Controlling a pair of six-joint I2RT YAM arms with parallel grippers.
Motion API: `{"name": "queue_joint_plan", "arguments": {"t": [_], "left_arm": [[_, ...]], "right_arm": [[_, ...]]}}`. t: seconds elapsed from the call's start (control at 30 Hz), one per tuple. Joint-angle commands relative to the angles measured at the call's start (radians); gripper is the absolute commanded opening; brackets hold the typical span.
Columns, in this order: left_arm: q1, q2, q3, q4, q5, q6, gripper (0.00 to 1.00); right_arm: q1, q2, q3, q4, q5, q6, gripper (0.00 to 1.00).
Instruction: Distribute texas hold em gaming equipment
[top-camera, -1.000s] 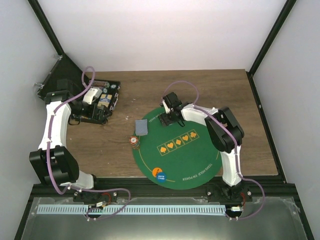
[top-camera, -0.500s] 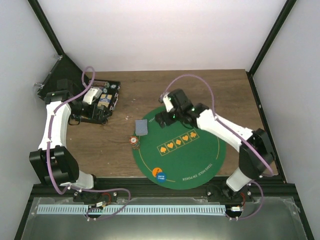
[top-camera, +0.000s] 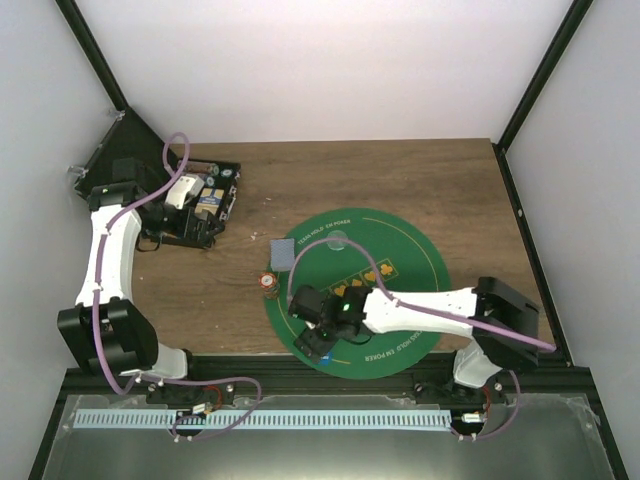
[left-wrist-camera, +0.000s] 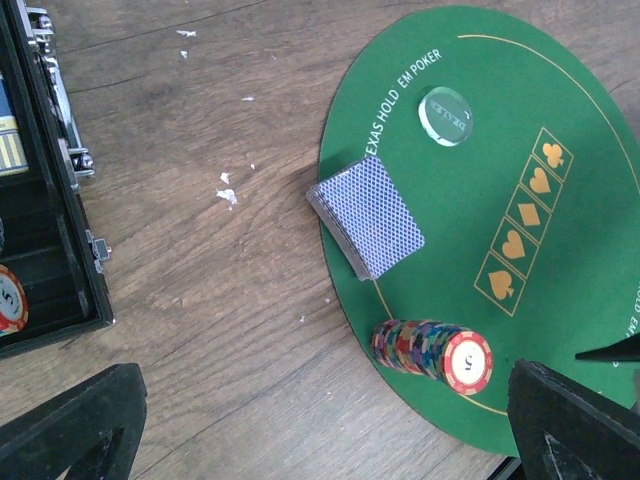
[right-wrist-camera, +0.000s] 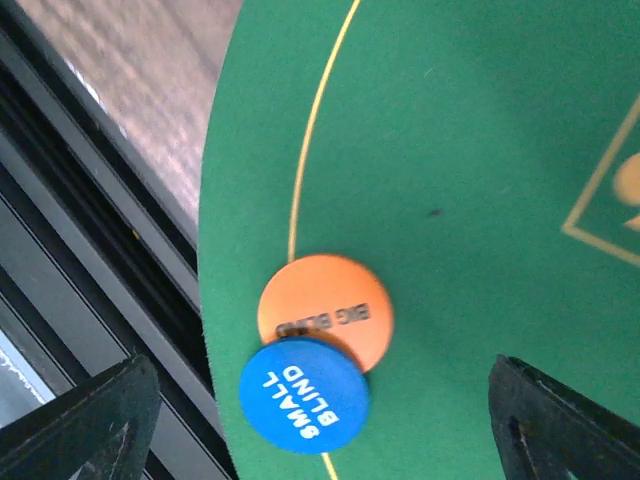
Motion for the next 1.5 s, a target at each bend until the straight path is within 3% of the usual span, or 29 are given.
{"name": "queue_joint_plan", "arguments": {"t": [0.0, 0.27, 0.7, 0.83, 1.07, 1.47], "left_arm": [[-0.007, -0.035, 0.0, -0.017, 0.019, 0.006, 0.99], [-0.008, -0.041, -0.005, -0.023, 0.014, 0.014, 0.99], [-0.008, -0.035, -0.007, -0.017, 0.006, 0.022, 0.99], [-0.008, -0.033, -0.004, -0.016, 0.004, 0.023, 1.0], [-0.009, -0.03, 0.001, -0.016, 0.005, 0.026, 0.99], [-0.008, -0.033, -0.002, -0.025, -0.002, 0.035, 1.0]], "right_arm": [[0.083, 0.084, 0.006, -0.049, 0.06, 0.127, 0.9], [0.108, 0.153, 0.014, -0.064, 0.052, 0.157, 0.82], [0.109, 0.141, -0.003, -0.123, 0.099, 0.192, 0.49], [0.109, 0.125, -0.014, -0.125, 0.094, 0.194, 0.43], [0.094, 0.089, -0.008, -0.171, 0.129, 0.205, 0.39], [-0.059, 0.04, 0.002, -0.098, 0.077, 0.187, 0.39]]}}
